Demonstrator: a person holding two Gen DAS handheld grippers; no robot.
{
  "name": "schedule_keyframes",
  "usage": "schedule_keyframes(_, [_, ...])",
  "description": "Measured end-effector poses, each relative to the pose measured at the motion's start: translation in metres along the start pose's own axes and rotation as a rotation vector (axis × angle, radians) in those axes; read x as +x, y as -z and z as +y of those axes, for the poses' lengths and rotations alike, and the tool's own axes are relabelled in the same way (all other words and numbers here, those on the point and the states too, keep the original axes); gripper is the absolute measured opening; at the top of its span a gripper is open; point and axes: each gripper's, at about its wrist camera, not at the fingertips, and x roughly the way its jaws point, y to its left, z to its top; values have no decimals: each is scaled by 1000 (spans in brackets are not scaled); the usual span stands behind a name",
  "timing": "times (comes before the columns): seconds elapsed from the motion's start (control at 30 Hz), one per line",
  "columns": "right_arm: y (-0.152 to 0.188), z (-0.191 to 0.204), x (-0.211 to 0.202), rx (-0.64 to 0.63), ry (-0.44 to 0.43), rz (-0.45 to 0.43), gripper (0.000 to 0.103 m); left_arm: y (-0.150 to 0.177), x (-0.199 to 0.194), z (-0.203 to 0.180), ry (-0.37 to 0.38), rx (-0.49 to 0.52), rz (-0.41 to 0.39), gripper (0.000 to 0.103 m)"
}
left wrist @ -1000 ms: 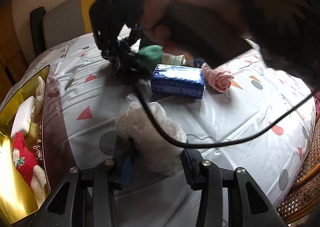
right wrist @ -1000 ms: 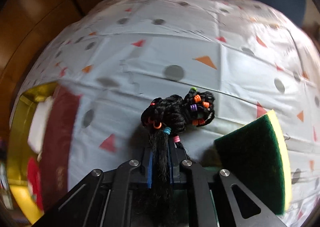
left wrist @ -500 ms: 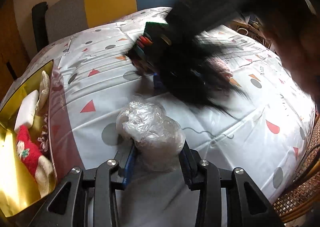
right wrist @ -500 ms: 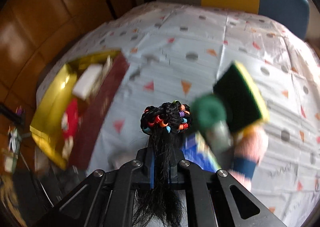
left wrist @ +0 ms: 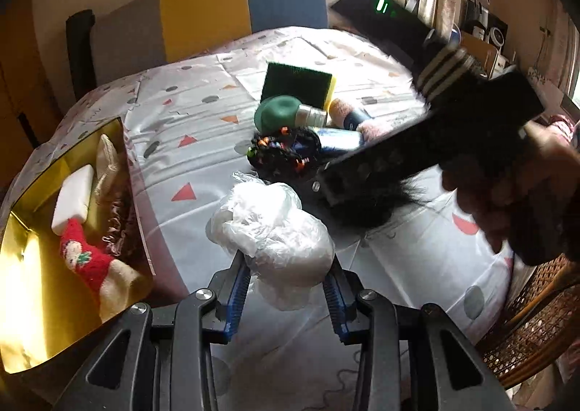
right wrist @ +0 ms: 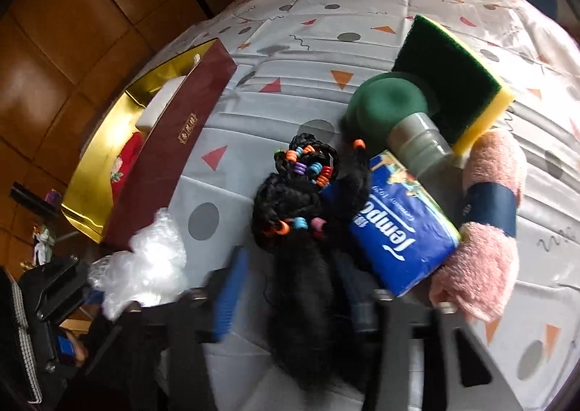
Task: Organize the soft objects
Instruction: 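Carry the white plastic bag into the gold tray and open the left tool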
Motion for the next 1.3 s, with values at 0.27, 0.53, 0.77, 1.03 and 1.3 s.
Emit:
schedule_keyframes(0.27, [-3, 13, 13, -41, 110, -21, 25, -5, -27, 15, 11, -62, -46, 38])
schedule_keyframes(0.53, [0, -1, 15, -2, 75, 9, 8, -11, -64, 72, -13, -244, -88, 38])
schedule_keyframes(0.77, [4, 6, 17, -50, 97, 0, 8, 5, -78, 156, -119, -451, -76, 38])
schedule_keyframes(1.03, [8, 21, 21, -182, 196, -11, 8, 15, -63, 226, -218, -582, -3, 38])
schedule_keyframes(1.3, [8, 20, 20, -189, 196, -16, 8, -4, -23, 278, -298, -524, 93, 39])
